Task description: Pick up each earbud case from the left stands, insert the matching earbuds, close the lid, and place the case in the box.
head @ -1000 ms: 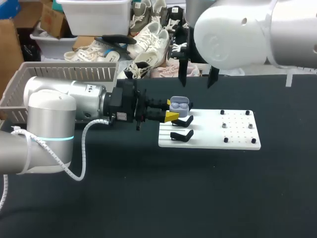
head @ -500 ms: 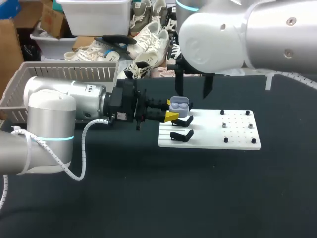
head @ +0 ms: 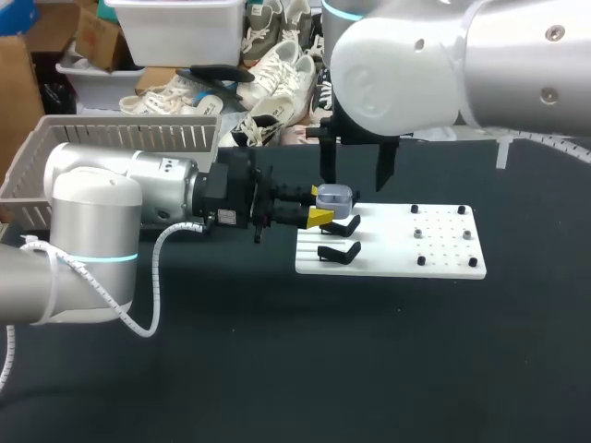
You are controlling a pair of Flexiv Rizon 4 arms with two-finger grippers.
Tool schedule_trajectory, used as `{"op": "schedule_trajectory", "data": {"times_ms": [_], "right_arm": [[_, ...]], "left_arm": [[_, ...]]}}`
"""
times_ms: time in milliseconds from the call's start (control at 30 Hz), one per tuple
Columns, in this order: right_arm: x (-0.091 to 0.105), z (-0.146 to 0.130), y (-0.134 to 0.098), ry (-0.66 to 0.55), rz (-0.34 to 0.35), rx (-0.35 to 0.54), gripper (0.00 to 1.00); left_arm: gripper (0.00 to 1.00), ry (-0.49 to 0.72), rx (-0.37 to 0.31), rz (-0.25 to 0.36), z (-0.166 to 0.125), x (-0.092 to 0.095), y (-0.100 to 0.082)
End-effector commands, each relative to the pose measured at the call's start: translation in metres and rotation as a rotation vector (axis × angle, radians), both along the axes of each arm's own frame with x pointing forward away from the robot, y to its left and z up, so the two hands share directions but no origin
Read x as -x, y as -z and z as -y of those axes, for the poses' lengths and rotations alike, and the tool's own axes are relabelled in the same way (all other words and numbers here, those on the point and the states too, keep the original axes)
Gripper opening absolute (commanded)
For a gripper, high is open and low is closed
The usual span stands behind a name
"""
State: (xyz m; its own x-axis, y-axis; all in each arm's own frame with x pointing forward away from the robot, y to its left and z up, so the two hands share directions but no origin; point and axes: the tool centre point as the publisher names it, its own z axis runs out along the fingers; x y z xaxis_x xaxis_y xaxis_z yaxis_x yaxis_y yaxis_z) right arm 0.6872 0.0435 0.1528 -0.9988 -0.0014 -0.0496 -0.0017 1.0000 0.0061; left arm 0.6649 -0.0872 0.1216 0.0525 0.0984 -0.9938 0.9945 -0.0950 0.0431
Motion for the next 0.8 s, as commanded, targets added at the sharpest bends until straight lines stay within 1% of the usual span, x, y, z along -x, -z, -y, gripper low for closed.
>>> {"op": "schedule_trajectory", "data": {"times_ms": [33, 133, 300, 400, 433, 467, 500, 600, 633, 800], "right_arm": [[0.005, 0.004, -0.003, -0.003, 0.011, -0.009, 0.69], [0.005, 0.008, -0.008, 0.007, 0.036, -0.008, 0.69], [0.001, 0.025, -0.028, 0.050, 0.120, -0.038, 0.68], [0.001, 0.036, -0.044, 0.041, 0.176, -0.068, 0.76], [0.002, 0.039, -0.049, 0.031, 0.190, -0.086, 0.88], [0.003, 0.042, -0.053, 0.020, 0.205, -0.095, 0.98], [0.004, 0.044, -0.057, 0.010, 0.228, -0.100, 1.00], [0.010, 0.046, -0.067, -0.046, 0.284, -0.111, 1.00], [0.012, 0.047, -0.069, -0.064, 0.293, -0.118, 1.00], [0.019, 0.047, -0.072, -0.090, 0.300, -0.139, 1.00]], "left_arm": [[0.00, -0.005, 0.000, 0.002, 0.001, 0.001, 0.000], [0.00, -0.005, 0.000, 0.002, 0.001, 0.001, 0.000], [0.00, -0.005, 0.000, 0.002, 0.001, 0.001, 0.000], [0.00, -0.005, 0.000, 0.002, 0.001, 0.001, 0.000], [0.00, -0.005, 0.000, 0.002, 0.001, 0.001, 0.000], [0.00, -0.005, 0.000, 0.002, 0.001, 0.001, 0.000], [0.00, -0.005, 0.000, 0.002, 0.001, 0.001, 0.000], [0.00, -0.005, 0.000, 0.002, 0.001, 0.001, 0.000], [0.00, -0.020, -0.001, 0.006, -0.004, -0.001, -0.002], [0.00, -0.108, -0.025, 0.031, -0.038, -0.011, -0.015]]}}
